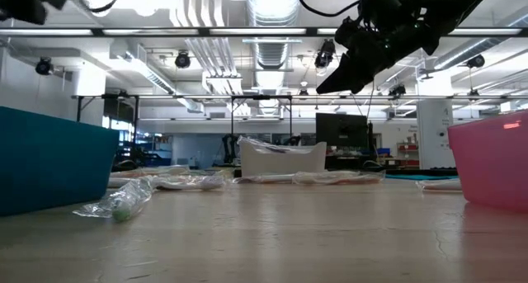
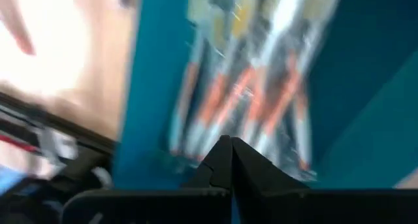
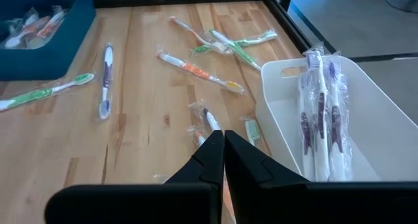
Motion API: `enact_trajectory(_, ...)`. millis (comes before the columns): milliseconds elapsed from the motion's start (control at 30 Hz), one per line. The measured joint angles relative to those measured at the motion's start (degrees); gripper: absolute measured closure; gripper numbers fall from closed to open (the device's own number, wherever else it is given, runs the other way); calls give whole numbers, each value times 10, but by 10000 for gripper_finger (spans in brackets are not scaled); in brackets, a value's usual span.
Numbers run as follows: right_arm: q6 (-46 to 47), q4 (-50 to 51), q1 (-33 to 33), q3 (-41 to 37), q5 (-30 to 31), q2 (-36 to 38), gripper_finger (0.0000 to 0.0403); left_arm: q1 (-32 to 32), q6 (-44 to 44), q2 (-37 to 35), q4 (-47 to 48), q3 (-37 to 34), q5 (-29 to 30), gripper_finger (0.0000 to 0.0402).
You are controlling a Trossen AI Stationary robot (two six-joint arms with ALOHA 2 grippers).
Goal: Pick & Place Toothbrushes
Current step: Adjust the blue bin
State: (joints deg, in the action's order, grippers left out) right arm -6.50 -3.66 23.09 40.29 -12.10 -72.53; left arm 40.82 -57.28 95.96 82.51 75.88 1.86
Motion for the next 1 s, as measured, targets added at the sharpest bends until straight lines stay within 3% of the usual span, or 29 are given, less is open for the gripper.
enact_trajectory(267,-10,0,0,0,0,0,394,18,-29,-2,-51,-61,-129,401)
enact_trajectory(767,-10,0,0,0,0,0,394,52,-120,-2,-169,-107,-214,401)
enact_trajectory(1000,-10,0,0,0,0,0,394,68,-140,-2,-217,-107,-288,401)
